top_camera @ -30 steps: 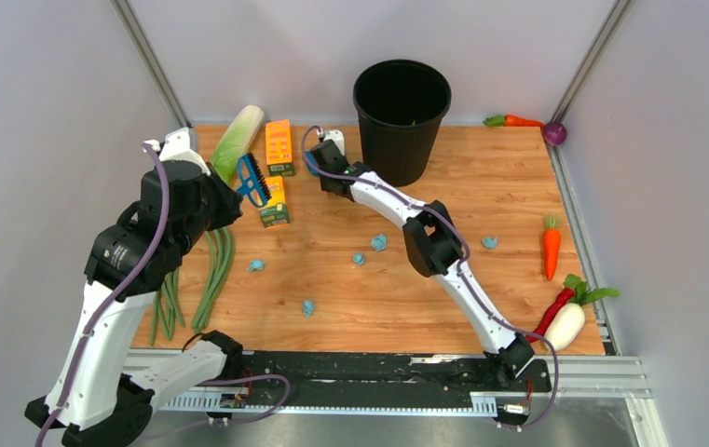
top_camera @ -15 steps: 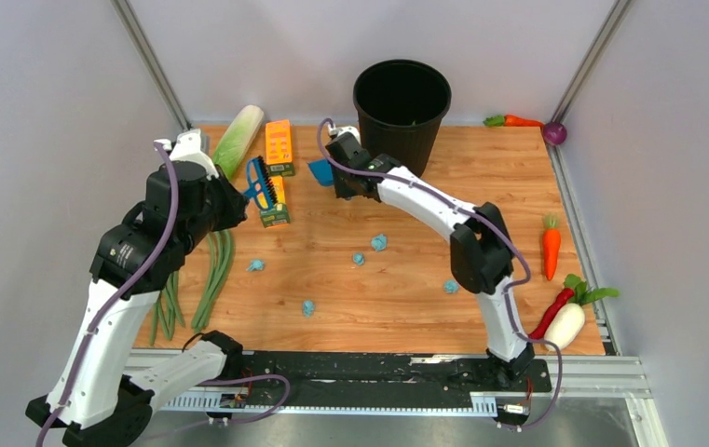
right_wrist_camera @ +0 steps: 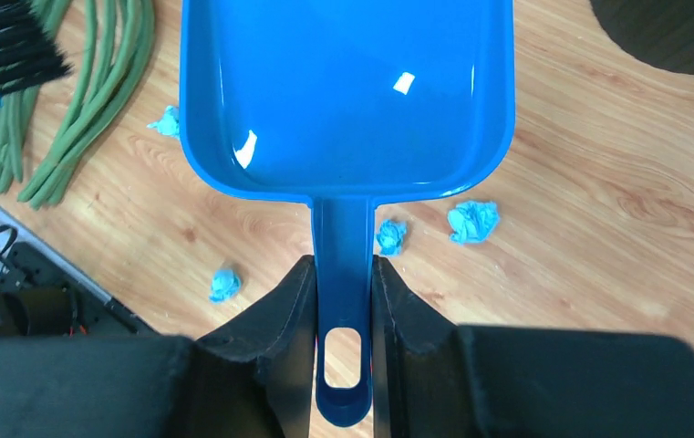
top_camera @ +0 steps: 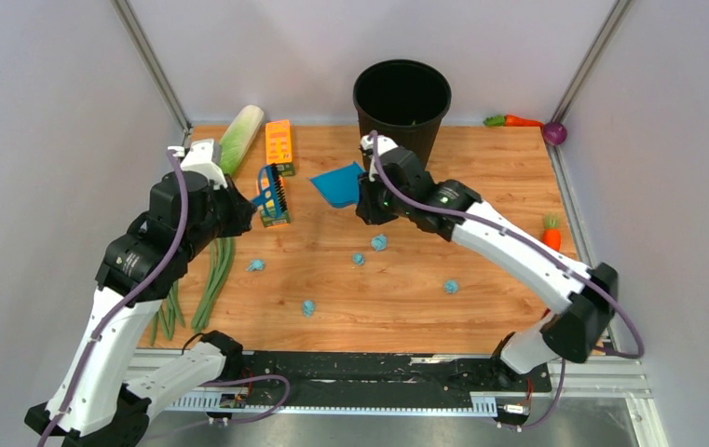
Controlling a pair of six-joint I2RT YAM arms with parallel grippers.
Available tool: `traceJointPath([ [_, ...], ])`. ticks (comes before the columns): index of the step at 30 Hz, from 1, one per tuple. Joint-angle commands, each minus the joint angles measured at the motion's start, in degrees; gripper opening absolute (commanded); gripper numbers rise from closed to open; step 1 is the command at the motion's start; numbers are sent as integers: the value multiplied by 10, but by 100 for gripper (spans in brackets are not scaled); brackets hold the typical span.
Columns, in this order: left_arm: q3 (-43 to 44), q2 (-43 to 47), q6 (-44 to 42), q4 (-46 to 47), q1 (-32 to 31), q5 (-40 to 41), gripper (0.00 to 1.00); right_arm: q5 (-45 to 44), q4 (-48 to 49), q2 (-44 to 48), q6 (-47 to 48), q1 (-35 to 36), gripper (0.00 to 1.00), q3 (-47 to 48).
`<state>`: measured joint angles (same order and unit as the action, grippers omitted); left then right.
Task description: Sweep away the paper scraps from the table
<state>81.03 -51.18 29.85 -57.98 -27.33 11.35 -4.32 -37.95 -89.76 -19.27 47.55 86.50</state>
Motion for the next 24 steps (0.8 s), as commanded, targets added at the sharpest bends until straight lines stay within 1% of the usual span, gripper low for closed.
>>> traceJointPath([
  [1,-8,5,-29,33,1,-10,0,13,-41,97,23,2,0,-31],
  [5,-23,10,-36,29,1,-25,0,-4,-87,151,38,1,0,-67],
  [7,-25,8,-44,23,2,-30,0,-10,-95,180,40,1,0,-93],
  [10,-22,-2,-44,-2,1,-6,0,-7,-97,216,37,1,0,-132],
  [13,-13,-21,-27,-40,1,33,0,31,-95,237,33,1,0,-157],
  [14,-7,-32,-20,-46,1,35,0,33,-93,245,30,1,0,-168],
  [17,10,-66,-1,-84,1,52,0,83,-89,266,27,1,0,-206],
  [19,19,-98,15,-106,1,55,0,96,-110,274,18,1,0,-226],
  [22,21,-118,27,-135,1,34,0,115,-157,271,20,3,0,-239],
  [24,11,-123,49,-160,-4,40,0,134,-179,271,30,18,0,-244],
])
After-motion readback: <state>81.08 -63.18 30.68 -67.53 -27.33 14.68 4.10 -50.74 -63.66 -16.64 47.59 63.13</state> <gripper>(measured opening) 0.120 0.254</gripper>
